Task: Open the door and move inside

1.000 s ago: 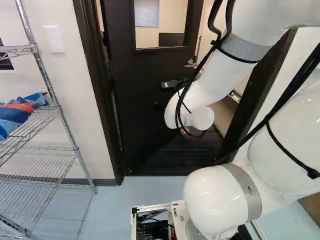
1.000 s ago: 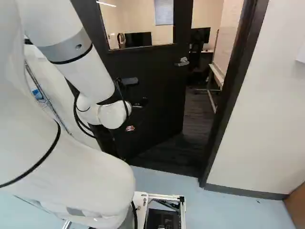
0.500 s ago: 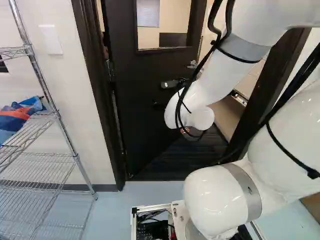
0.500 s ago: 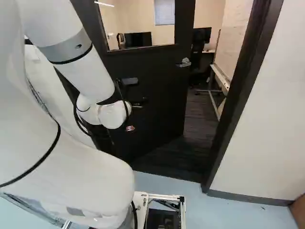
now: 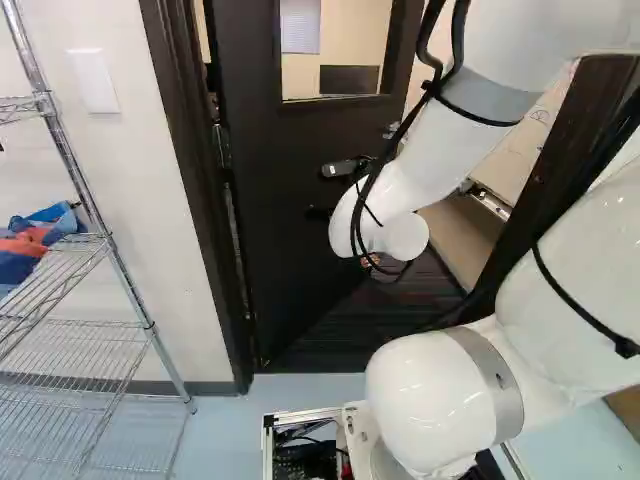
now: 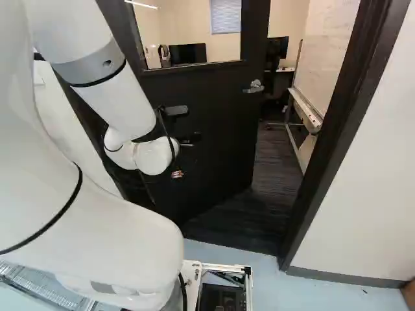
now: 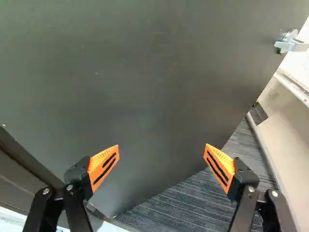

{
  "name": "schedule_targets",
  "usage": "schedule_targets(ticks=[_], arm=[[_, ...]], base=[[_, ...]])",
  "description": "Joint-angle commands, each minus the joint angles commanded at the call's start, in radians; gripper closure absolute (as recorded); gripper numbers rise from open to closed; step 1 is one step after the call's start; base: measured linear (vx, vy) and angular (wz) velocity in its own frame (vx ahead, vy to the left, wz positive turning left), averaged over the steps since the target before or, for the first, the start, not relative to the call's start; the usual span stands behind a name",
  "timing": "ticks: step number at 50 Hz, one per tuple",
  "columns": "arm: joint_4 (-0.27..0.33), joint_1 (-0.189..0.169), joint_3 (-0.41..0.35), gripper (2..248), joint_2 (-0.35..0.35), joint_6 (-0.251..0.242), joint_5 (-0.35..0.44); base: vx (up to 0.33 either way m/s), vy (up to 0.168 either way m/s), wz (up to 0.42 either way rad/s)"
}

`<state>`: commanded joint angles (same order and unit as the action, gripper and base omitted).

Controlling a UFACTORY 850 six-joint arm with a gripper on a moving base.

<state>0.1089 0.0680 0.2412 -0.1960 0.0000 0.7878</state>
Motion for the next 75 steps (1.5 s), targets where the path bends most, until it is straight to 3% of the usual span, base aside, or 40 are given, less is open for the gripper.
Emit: schedule_targets(ticks=[63,75], arm=[[0.0,0.0,0.0,3,0.0,0.0,0.0],[-0.035,0.003,0.009,3,0.01,0.0,0.0]], base=[[0.064,0.022,-0.003],[0.0,0.0,0.0]])
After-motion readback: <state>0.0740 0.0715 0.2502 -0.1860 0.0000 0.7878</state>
